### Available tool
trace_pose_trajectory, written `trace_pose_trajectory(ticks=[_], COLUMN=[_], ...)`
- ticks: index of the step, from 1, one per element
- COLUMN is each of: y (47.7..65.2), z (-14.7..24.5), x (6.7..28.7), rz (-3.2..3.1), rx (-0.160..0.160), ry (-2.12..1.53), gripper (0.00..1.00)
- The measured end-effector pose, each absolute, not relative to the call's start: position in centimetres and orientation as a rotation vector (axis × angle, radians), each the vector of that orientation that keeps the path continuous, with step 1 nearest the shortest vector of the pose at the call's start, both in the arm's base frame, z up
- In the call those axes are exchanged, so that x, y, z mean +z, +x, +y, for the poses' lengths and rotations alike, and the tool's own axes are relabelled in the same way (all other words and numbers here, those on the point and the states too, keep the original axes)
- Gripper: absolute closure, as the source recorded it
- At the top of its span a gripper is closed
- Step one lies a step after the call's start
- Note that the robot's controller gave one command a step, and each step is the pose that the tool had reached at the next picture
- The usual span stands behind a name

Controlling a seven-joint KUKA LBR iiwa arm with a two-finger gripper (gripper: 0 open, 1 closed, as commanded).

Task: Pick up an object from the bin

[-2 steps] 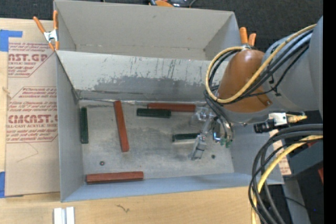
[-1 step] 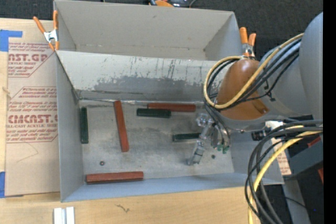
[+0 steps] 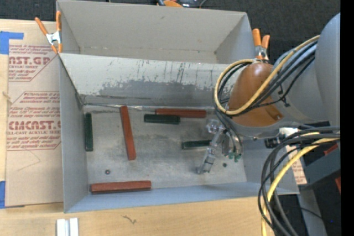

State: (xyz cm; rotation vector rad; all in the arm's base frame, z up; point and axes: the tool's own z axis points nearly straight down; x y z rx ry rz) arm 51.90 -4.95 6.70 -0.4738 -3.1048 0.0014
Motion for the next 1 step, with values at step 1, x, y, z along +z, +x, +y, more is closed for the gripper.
trace_pose_trajectory(ticks=[1], y=[51.97], z=[-4.95], x=[6.83], rz=[-3.107], rx=[0.001], ry=[-0.474], gripper=[1.0])
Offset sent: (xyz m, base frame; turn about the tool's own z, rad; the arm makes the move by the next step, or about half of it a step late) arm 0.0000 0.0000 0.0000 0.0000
